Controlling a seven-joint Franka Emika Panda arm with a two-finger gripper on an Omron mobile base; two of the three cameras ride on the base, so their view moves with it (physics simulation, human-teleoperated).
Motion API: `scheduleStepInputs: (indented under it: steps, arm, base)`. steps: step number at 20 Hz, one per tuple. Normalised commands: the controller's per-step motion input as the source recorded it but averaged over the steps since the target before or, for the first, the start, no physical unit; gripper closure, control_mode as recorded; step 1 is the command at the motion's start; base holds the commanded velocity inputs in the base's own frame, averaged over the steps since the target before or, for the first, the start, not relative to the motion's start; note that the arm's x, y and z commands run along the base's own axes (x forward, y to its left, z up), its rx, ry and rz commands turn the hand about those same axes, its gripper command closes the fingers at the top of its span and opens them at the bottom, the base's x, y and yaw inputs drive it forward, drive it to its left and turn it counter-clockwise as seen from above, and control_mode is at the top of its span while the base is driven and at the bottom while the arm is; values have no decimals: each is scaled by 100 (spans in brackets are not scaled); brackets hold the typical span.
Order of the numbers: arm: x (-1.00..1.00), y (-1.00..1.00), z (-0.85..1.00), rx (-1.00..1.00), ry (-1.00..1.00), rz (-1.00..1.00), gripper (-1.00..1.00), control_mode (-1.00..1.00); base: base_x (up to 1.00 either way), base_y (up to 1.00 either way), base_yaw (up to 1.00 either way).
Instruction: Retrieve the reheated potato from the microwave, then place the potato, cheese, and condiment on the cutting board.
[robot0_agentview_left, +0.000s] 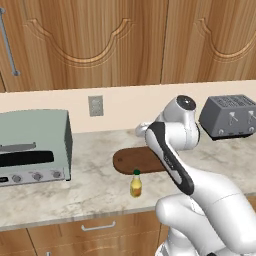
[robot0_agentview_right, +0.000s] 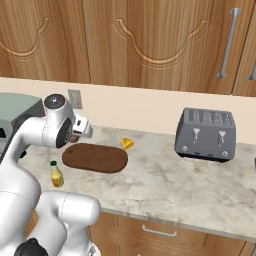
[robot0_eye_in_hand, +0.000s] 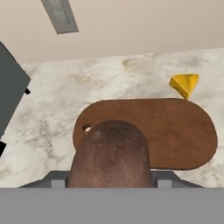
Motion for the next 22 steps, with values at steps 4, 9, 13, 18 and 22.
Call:
scheduleStepInputs:
  steps: [4,9,13,18,22]
  arm:
    - [14,21,-25,-4,13,0,100,-100]
    - [16,18,-32,-5,1,0,100,-100]
    - [16,15,-33,0,0,0,100,-100]
    - [27,10,-33,0,0,0,100,-100]
    - [32,12,-31,0,0,0,100,-100]
  base:
    - [0,0,0]
    - [0,0,0]
    - [0,0,0]
    - [0,0,0]
    - [0,0,0]
